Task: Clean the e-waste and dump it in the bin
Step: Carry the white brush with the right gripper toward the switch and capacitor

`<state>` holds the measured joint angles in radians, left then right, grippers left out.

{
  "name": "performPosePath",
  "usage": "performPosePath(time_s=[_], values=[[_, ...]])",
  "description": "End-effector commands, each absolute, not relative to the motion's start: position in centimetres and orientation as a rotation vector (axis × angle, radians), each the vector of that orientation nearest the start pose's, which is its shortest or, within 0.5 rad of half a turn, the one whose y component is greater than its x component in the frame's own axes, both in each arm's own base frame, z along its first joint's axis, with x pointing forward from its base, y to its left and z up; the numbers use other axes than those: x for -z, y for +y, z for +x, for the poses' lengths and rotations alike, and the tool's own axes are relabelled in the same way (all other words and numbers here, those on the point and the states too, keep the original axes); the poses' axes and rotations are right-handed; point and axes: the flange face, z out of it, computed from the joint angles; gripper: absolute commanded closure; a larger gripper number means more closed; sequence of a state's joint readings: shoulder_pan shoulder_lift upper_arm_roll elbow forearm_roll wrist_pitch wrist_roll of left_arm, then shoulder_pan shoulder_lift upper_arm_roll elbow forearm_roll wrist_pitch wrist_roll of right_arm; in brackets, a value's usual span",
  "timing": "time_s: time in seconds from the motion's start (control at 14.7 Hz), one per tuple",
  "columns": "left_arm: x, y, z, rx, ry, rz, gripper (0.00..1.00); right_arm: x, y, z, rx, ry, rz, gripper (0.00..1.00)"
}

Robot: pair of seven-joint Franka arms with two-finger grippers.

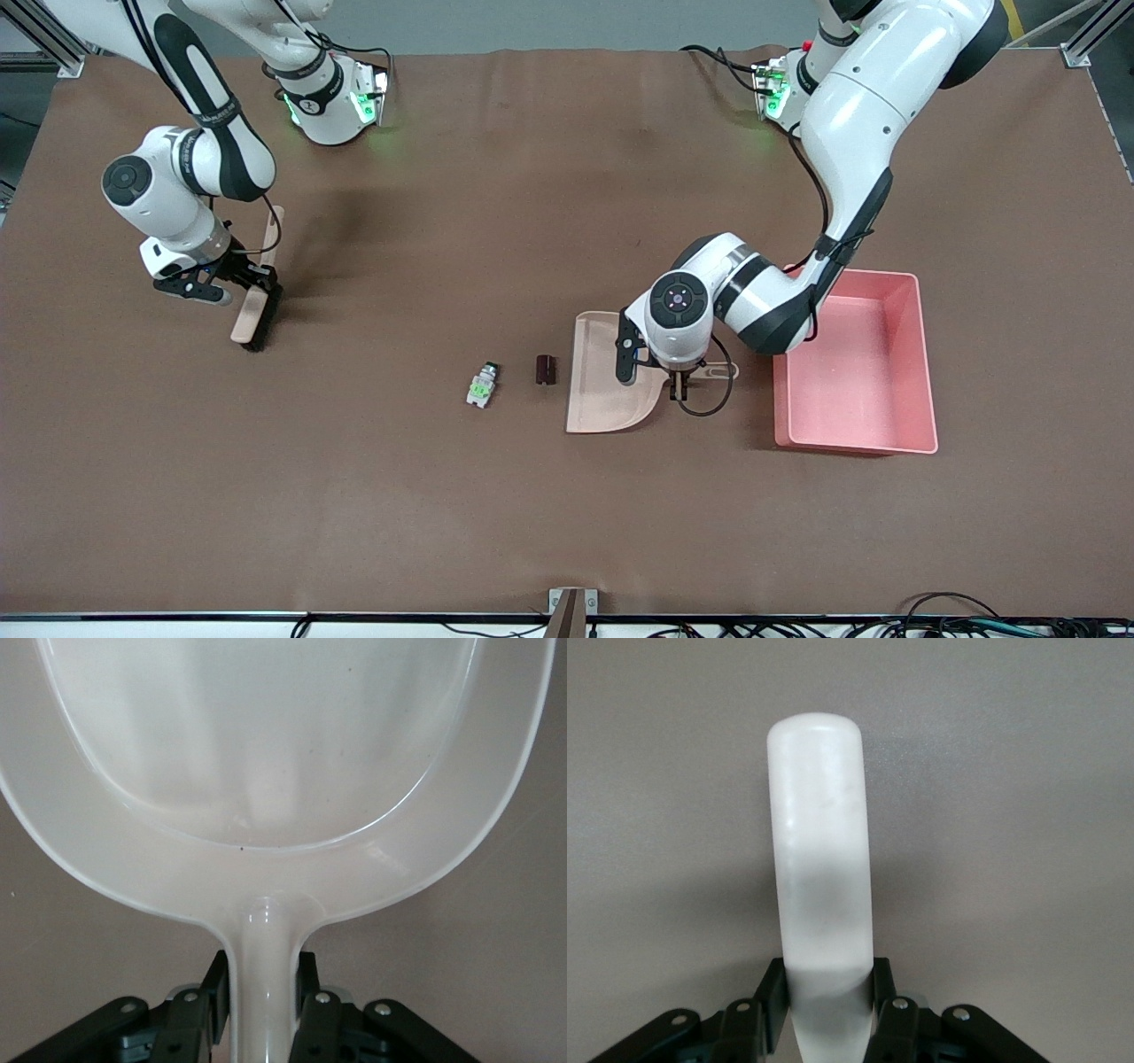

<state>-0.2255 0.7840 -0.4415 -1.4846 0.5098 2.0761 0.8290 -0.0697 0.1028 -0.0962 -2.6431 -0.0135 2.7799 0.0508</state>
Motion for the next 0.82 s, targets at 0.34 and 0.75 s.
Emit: performPosePath(time_s=[0.34,0.75], values=[[-23.1,-37.4,60.2,-0.155,2.236,-2.026,0.74,-20.9,-4.3,43.0,0.054,0.295,-3.116,1.0],[-23.1,-37.5,60.1,-0.154,2.234,-2.031,0.75,-21.4,3.6,43.8,0.067,0.288,-3.05,1.0]])
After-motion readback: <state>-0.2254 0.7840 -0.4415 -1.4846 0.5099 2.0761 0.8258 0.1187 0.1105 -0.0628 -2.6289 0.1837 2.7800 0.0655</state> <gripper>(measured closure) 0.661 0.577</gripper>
